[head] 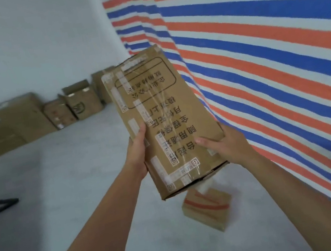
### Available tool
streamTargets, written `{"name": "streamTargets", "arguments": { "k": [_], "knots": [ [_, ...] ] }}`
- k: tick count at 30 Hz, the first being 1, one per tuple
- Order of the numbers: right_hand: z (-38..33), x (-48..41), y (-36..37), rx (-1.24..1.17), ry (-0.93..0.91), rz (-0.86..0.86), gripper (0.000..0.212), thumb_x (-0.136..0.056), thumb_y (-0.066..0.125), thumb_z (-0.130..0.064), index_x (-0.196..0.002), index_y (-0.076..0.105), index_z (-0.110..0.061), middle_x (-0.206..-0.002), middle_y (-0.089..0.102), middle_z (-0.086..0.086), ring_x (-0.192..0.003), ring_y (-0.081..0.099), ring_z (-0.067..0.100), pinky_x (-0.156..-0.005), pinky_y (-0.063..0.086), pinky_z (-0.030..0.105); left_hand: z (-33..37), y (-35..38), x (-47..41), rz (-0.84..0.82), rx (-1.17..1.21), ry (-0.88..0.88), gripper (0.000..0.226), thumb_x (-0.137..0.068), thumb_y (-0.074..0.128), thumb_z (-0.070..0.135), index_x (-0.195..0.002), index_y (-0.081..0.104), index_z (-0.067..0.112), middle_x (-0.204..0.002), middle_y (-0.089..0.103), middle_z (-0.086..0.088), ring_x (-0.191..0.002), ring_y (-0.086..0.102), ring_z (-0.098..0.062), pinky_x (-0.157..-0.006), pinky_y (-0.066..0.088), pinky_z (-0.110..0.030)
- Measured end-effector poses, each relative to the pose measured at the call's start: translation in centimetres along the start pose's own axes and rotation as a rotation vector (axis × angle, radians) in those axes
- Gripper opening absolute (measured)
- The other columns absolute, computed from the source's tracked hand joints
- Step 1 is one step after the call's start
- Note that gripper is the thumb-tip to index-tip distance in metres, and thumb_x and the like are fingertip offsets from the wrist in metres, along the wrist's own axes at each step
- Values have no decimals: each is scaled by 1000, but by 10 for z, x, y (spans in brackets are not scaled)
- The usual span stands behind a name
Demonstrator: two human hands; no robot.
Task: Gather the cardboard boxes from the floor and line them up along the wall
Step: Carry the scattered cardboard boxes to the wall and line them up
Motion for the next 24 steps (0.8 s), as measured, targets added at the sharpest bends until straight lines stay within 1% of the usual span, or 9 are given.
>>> {"name": "streamTargets", "arguments": {
  "k": [3, 5, 7, 10, 13, 15, 18, 20, 24],
  "knots": [
    [-28, -51, 61, -24, -25, -63, 76, -61, 74, -80, -124, 61, -42, -110, 70, -22, -102, 65, 0, -93, 56, 32, 27, -67, -35, 71, 23, 20, 54, -90, 59, 58, -132, 58, 24, -117, 72, -6, -105, 71, -25, -90, 57, -51],
    [-40, -86, 95, -18, -30, -108, 77, -59, 72, -84, -123, 62, -42, -109, 71, -22, -102, 66, 0, -93, 57, 36, 40, -106, -64, 113, 22, 18, 62, -86, 63, 62, -135, 55, 25, -118, 72, -5, -105, 71, -26, -89, 57, -52],
    [-49, -126, 125, -22, -36, -128, 77, -60, 71, -84, -124, 62, -40, -110, 71, -21, -103, 67, 2, -92, 58, 38, 53, -138, -100, 146, 19, 12, 68, -83, 65, 64, -137, 52, 26, -119, 72, -5, -106, 71, -26, -88, 57, -52],
    [-57, -198, 165, -16, -46, -177, 75, -61, 71, -83, -122, 64, -40, -108, 72, -21, -102, 67, 2, -92, 58, 37, 69, -175, -165, 195, 15, -4, 72, -80, 66, 66, -138, 51, 26, -118, 72, -4, -104, 71, -26, -87, 57, -53],
    [-60, -284, 208, -26, -61, -247, 71, -64, 72, -81, -121, 64, -39, -108, 72, -21, -102, 68, 3, -92, 58, 38, 80, -213, -239, 262, 44, -12, 68, -82, 64, 65, -137, 52, 26, -117, 73, -5, -102, 72, -27, -86, 58, -52],
    [-66, -344, 239, -6, -71, -294, 68, -66, 73, -78, -120, 65, -37, -108, 72, -20, -101, 67, 3, -92, 58, 38, 92, -240, -287, 319, 44, -41, 70, -80, 65, 65, -136, 52, 27, -117, 72, -5, -102, 72, -27, -84, 58, -52],
    [-94, -427, 287, 12, -93, -386, 65, -67, 74, -76, -118, 68, -36, -104, 73, -21, -98, 68, 1, -90, 58, 35, 121, -285, -341, 425, 87, -39, 71, -78, 66, 66, -136, 52, 27, -116, 73, -5, -101, 72, -28, -82, 59, -51],
    [-115, -461, 310, 33, -113, -424, 65, -69, 73, -75, -120, 68, -35, -104, 73, -21, -97, 68, 1, -90, 58, 33, 141, -307, -363, 458, 101, -37, 69, -79, 66, 65, -135, 53, 27, -115, 73, -6, -100, 73, -28, -80, 60, -51],
    [-165, -533, 385, 61, -157, -524, 61, -73, 73, -71, -120, 68, -33, -104, 72, -21, -97, 67, 1, -87, 57, 29, 183, -375, -406, 566, 151, -23, 61, -85, 64, 62, -132, 54, 24, -111, 74, -8, -95, 74, -29, -74, 61, -49]
  ]
}}
Point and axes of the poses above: each hand's wrist, its own x-axis away from the middle knuckle, its own y-axis out of the palm, z = x × y, the point moved 3 cm from there along -x, towards the middle knuckle
